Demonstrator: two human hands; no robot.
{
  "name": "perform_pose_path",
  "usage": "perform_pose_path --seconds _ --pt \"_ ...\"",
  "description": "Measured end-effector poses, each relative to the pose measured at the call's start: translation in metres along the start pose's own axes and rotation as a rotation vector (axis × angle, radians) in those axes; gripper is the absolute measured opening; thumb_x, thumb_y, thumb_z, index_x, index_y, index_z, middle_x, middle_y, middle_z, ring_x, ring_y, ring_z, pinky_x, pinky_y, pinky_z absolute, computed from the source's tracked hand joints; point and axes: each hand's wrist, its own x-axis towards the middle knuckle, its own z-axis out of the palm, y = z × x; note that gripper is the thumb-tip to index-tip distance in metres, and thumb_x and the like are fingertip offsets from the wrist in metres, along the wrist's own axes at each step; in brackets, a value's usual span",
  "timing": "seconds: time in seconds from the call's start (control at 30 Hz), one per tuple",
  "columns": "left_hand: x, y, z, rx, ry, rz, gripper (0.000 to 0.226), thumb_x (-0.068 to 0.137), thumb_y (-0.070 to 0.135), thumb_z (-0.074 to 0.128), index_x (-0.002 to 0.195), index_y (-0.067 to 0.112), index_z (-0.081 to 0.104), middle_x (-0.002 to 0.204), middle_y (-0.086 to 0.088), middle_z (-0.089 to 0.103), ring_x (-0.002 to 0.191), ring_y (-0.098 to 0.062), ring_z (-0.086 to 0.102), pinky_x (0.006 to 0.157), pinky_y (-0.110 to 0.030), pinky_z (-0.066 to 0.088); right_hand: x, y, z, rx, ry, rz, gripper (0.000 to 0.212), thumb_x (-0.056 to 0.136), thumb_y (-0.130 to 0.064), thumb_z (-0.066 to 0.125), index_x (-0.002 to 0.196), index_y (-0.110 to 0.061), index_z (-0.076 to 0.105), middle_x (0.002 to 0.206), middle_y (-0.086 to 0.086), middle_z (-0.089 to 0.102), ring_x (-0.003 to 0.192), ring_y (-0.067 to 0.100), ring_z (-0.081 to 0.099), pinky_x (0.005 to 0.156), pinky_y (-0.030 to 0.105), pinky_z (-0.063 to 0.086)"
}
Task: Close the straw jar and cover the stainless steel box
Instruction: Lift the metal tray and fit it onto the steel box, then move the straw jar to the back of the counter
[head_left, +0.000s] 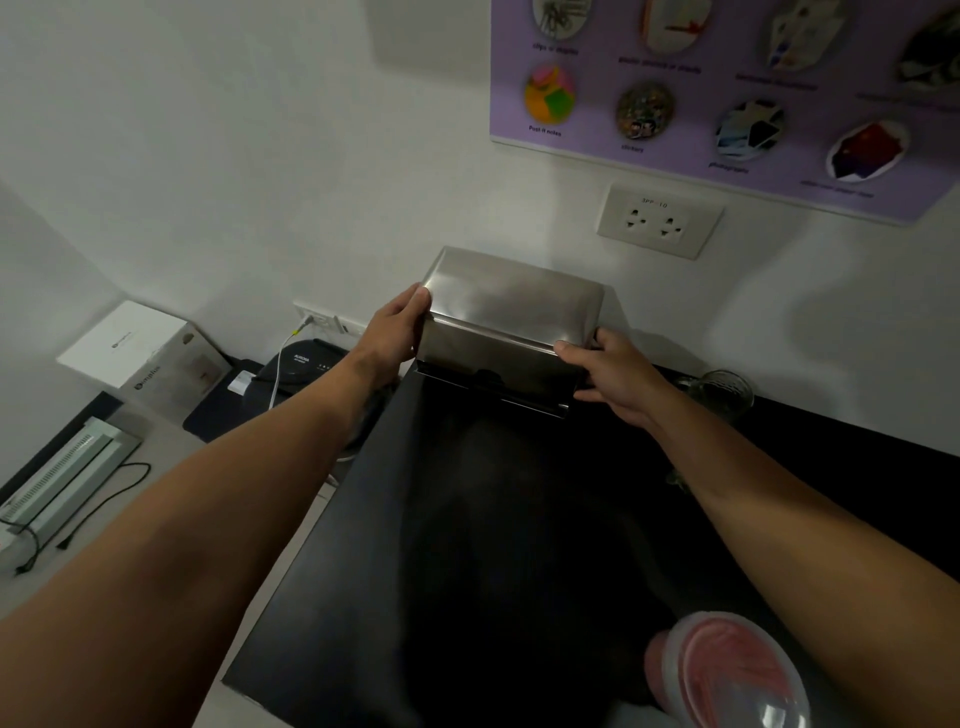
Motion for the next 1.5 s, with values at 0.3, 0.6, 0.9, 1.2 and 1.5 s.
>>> perform_pose_path --seconds 0.3,0.6,0.9,1.2,1.5 --pt "-0.006 0.004 0.003 0.052 -0.006 -0.017 0.036 0.106 0.045 0.050 0.077 0.042 0.072 0.065 0.023 0.062 0.056 0.008 0.057 0.058 -0.013 0.052 0.001 0.004 0.000 0.009 0.010 0.008 0.054 0.091 -0.042 0.077 0.138 -0.022 0.058 0.140 -0.004 0.061 0.131 0.020 0.056 0.097 0.049 0.055" --pt "-0.022 0.014 -0.003 0.270 0.129 0.008 0.056 0.103 0.030 0.066 0.153 0.011 0.051 0.149 -0.015 0.059 0.136 -0.022 0.058 0.116 -0.034 0.042 -0.058 -0.006 -0.046 -0.104 -0.049 -0.023 0.074 0.096 -0.039 0.073 0.158 -0.015 0.042 0.145 0.003 0.055 0.115 0.012 0.060 0.094 0.034 0.051" --pt "-0.093 0.040 0.019 0.428 0.035 0.135 0.037 0.101 0.030 0.068 0.137 0.024 0.065 0.134 -0.010 0.069 0.109 -0.029 0.069 0.090 -0.035 0.048 -0.159 -0.020 -0.111 -0.293 -0.167 -0.190 0.095 0.072 -0.061 0.074 0.156 -0.024 0.049 0.152 -0.014 0.057 0.135 0.001 0.056 0.112 0.031 0.046" --pt "-0.185 0.034 0.072 0.470 -0.281 0.240 0.038 0.098 0.032 0.071 0.135 0.030 0.065 0.132 0.008 0.071 0.130 -0.010 0.063 0.115 -0.037 0.047 -0.239 0.019 -0.135 -0.433 -0.248 -0.225 0.078 0.083 -0.046 0.070 0.156 -0.030 0.045 0.150 -0.018 0.055 0.130 -0.008 0.057 0.104 0.011 0.045" --pt "-0.270 -0.013 0.126 0.473 -0.467 0.221 0.043 0.101 0.025 0.071 0.138 0.042 0.057 0.140 0.016 0.063 0.130 -0.002 0.061 0.101 -0.013 0.050 -0.289 0.087 -0.145 -0.495 -0.239 -0.158 0.071 0.092 -0.044 0.072 0.156 -0.040 0.041 0.150 -0.025 0.050 0.131 -0.007 0.052 0.112 0.024 0.044"
